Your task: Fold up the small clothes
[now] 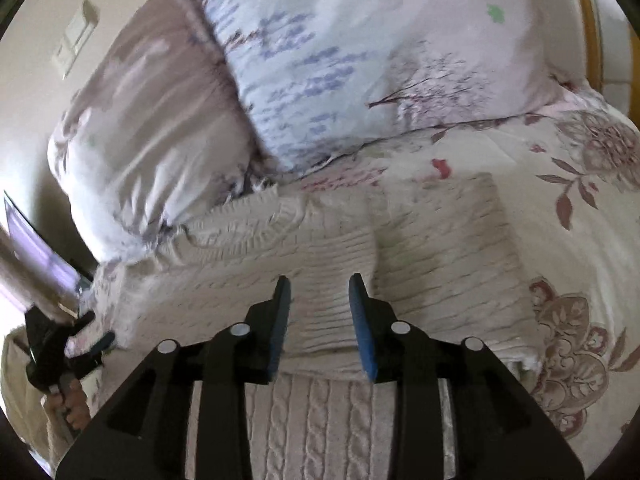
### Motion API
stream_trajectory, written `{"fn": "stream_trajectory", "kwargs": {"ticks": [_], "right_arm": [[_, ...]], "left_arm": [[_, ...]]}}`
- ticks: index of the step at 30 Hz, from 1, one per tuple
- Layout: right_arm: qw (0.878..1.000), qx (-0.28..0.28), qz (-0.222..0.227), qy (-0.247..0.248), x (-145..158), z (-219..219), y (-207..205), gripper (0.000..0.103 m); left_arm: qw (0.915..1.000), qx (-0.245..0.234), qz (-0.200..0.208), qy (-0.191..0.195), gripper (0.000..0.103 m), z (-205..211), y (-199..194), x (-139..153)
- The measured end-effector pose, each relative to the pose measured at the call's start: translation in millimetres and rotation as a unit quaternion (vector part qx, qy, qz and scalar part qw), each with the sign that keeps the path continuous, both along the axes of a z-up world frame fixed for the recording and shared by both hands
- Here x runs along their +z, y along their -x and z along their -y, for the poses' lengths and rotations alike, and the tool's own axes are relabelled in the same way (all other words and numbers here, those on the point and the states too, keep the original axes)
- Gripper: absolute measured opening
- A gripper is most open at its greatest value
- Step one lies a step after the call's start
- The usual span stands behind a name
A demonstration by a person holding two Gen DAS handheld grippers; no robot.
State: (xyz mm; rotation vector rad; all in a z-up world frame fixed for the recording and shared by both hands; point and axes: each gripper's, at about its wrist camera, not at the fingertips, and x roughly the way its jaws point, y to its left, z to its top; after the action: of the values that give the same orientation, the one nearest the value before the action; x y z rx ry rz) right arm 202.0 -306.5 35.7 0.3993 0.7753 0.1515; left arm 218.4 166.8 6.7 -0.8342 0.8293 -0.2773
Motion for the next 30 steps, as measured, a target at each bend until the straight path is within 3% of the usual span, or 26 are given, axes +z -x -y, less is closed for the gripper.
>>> {"fn": "stream_trajectory", "kwargs": {"ticks": [3,6,10,14,27,30], "right_arm": [[0.997,0.011,-0.073,0.029,-25,-11,-15,0.037],[0.997,0.014,-0.059,0.040,-23,-14,-9,0.038],[0.999,0.025,-0.042,-0.010,-16,-1,11,0.059],[0.999,0.024,-0.028,-0.032,-13,19,46,0.063],[0.993,-0.023,-0.071,-0.092,-37,87,149,0.062],[0.991,-0.009,-0.082,-0.108,-44,84,164,0.054]], "left_arm": [[1.0000,-0.003,0.001,0.005,0.069,-2,4,3],[0.9999,-0.005,0.004,0.010,0.070,-7,13,7],[0.9998,-0.011,0.015,-0.003,0.072,-21,35,16],[0.9994,-0.030,0.019,-0.005,0.072,-32,59,20],[0.9972,-0.074,0.001,0.008,0.067,-20,140,-2],[0.9963,-0.085,0.005,0.015,0.067,-16,151,-3]]}}
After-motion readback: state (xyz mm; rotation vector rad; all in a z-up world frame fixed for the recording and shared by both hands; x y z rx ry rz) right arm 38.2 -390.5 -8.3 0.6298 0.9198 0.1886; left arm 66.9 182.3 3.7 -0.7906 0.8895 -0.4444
